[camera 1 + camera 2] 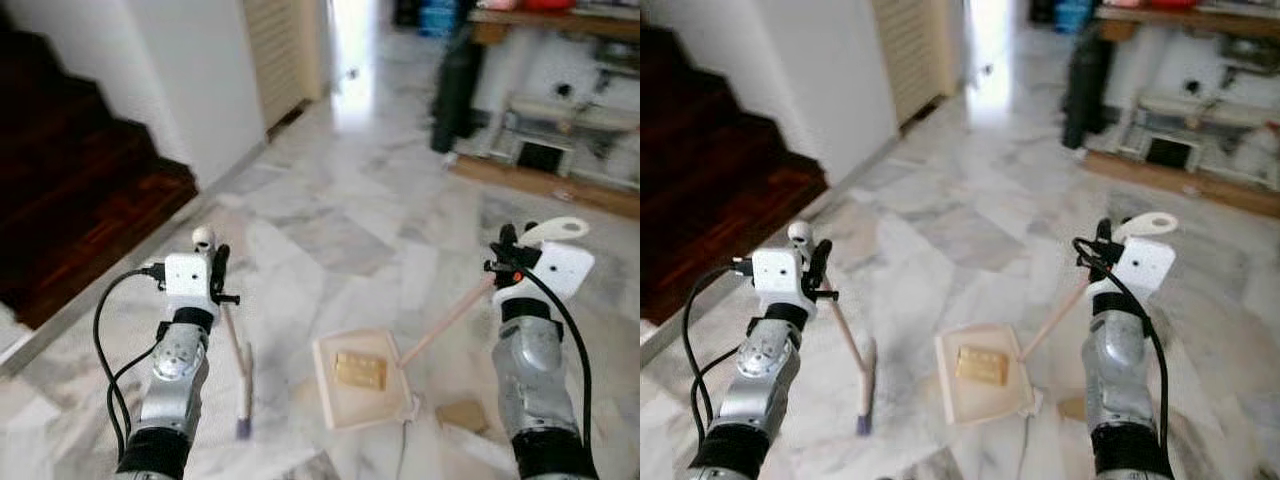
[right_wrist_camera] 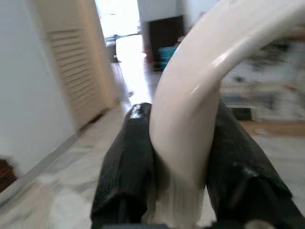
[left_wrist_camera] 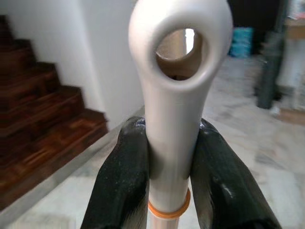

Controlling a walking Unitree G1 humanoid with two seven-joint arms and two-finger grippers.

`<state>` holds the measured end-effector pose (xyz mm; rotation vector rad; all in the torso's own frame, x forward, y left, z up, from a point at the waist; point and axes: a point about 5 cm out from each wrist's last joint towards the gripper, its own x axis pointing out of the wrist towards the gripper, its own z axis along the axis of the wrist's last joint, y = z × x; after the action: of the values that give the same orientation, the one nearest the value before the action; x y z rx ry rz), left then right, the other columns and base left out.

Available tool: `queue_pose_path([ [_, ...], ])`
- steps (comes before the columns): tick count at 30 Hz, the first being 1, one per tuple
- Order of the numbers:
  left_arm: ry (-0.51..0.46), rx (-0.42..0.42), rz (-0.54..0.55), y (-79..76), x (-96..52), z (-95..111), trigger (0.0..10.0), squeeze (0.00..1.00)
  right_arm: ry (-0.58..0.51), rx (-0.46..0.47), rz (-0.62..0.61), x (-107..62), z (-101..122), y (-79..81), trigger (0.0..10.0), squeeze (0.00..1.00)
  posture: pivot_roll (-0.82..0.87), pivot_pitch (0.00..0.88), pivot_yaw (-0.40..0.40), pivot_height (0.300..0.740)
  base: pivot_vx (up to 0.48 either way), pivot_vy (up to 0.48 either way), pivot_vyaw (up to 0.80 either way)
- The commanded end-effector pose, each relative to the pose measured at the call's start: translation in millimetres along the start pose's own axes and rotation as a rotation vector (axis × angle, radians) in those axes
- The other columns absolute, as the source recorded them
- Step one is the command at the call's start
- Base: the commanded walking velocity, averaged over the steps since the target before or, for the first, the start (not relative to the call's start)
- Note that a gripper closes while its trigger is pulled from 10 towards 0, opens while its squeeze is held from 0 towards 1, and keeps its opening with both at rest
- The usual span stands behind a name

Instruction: Sweep floor

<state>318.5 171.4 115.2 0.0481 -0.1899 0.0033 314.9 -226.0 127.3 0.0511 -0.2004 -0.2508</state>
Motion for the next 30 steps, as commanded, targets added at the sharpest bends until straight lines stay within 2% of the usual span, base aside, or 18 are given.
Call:
queue_pose_path([
  [1, -0.054, 0.02, 0.018, 3.7, 7.1, 12, 10.0, 0.0, -0.041, 0.019, 0.028, 6.5, 10, 9.0, 10.0, 0.0, -0.11, 0.0, 0.04, 0.74, 0.0, 0.0, 0.8],
  [9, -0.06, 0.014, 0.028, 3.2, 12.7, 14, 10.0, 0.0, -0.059, 0.01, 0.01, 15.4, 16, 0.8, 10.0, 0.0, -0.1, 0.0, 0.027, 0.74, 0.0, 0.0, 0.8],
  [16, -0.075, 0.022, 0.076, 12.6, 17.4, 17, 10.0, 0.0, -0.064, -0.011, 0.024, 23.7, 20, -2.6, 10.0, 0.0, -0.08, 0.0, -0.006, 0.74, 0.0, 0.0, 0.8],
  [20, -0.08, 0.022, 0.094, 16.1, 16.8, 17, 10.0, 0.0, -0.057, -0.024, 0.023, 25.8, 19, -8.7, 10.0, 0.0, -0.07, 0.0, -0.019, 0.74, 0.0, 0.0, 0.8],
  [27, -0.062, 0.022, 0.128, 26.9, 13.5, 12, 10.0, 0.0, -0.082, -0.023, 0.019, 28.6, 25, -10.2, 10.0, 0.0, -0.09, 0.0, -0.003, 0.74, 0.0, 0.0, 0.8],
  [30, -0.054, 0.025, 0.131, 27.3, 7.4, 8, 10.0, 0.0, -0.07, -0.013, 0.034, 22.6, 21, -9.9, 10.0, 0.0, -0.08, 0.0, -0.004, 0.74, 0.0, 0.0, 0.76],
])
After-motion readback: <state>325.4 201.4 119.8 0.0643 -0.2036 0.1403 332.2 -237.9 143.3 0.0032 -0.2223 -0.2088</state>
